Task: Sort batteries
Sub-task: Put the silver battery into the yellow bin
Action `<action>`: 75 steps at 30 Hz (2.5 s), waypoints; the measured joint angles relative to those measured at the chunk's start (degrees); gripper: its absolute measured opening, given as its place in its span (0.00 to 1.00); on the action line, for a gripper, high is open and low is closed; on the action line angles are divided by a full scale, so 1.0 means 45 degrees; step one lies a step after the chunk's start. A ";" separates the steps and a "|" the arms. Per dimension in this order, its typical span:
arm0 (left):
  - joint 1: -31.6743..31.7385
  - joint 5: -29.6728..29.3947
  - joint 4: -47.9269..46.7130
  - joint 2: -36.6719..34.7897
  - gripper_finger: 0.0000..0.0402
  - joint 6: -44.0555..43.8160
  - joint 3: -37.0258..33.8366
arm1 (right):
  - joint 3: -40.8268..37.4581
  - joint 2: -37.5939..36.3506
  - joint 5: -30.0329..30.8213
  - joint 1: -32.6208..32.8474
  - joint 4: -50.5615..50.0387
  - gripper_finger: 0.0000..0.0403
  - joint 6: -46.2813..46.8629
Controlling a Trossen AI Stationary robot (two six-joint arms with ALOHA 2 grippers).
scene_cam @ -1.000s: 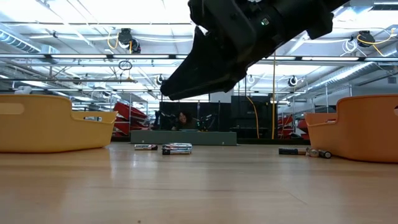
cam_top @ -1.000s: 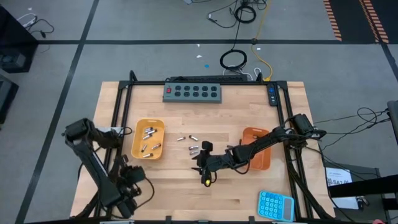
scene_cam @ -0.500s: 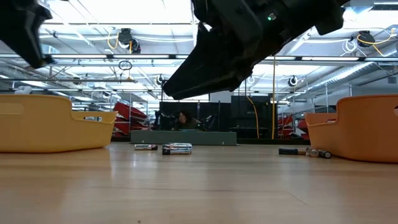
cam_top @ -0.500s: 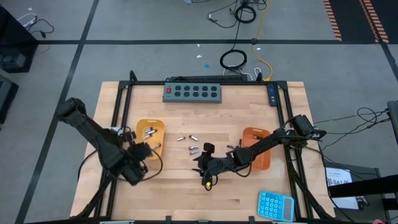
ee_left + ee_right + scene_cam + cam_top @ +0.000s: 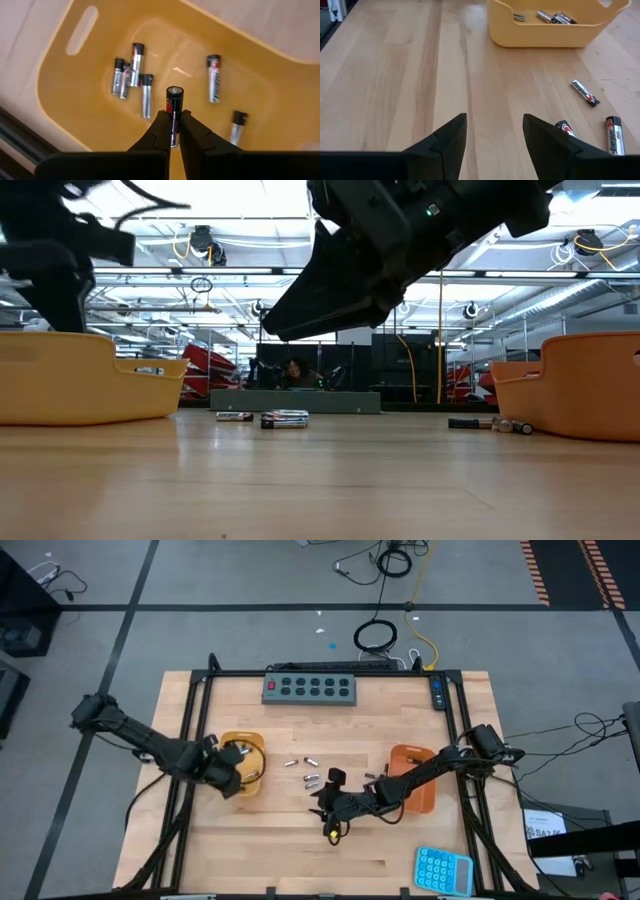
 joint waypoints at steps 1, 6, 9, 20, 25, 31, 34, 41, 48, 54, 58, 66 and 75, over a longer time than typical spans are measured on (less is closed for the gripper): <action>0.0289 0.0029 0.0106 0.0000 0.06 0.0264 -0.0064 | 0.0000 0.0000 0.0000 0.0000 -0.0005 0.46 -0.0010; 0.1437 0.0348 0.0837 0.0000 0.09 0.1319 -0.0082 | 0.0000 0.0000 0.0000 0.0000 -0.0125 0.46 -0.0065; 0.1871 0.0365 0.1167 0.0000 0.09 0.1645 -0.0082 | 0.0000 0.0000 -0.0005 0.0000 -0.0275 0.46 -0.0078; 0.2029 -0.0510 0.1178 0.0000 0.24 0.1923 -0.0082 | 0.0000 0.0000 -0.0010 0.0000 -0.0449 0.46 -0.0034; 0.2019 -0.0533 0.1191 0.0002 0.37 0.2252 0.0055 | 0.0000 0.0000 -0.0007 0.0000 -0.0452 0.46 0.0043; 0.2084 -0.1071 0.3409 0.1111 0.42 0.4659 0.1588 | 0.0000 -0.0044 0.0207 0.0000 -0.0774 0.46 0.0068; 0.2402 -0.0598 0.3768 0.2941 0.42 0.5962 0.2447 | 0.0000 -0.0318 0.0260 -0.0037 -0.1843 0.46 0.0119; 0.3480 0.1019 0.4656 0.6517 0.43 0.8183 0.4231 | 0.0000 -0.0352 0.0796 0.0031 -0.2116 0.46 0.0787; 0.4376 0.1149 0.6185 0.7761 0.43 1.0406 0.4423 | 0.0000 -0.0330 0.1321 0.0491 -0.2229 0.46 0.0763; 0.5055 0.2017 0.7719 0.7820 0.43 1.1978 0.4454 | 0.0000 -0.0383 0.1355 0.0608 -0.3074 0.46 0.1046; 0.5342 0.3020 0.8167 0.7820 0.43 1.2650 0.4454 | 0.0000 -0.0490 0.1317 0.0631 -0.3492 0.46 0.1059; 0.5603 0.3586 0.8880 0.8372 0.43 1.4229 0.4449 | 0.0005 -0.1005 0.1225 0.0631 -0.3859 0.46 0.1059; 0.5900 0.3654 0.9149 0.9511 0.43 1.4616 0.4618 | 0.0005 -0.1005 0.1270 0.0631 -0.4010 0.46 0.1023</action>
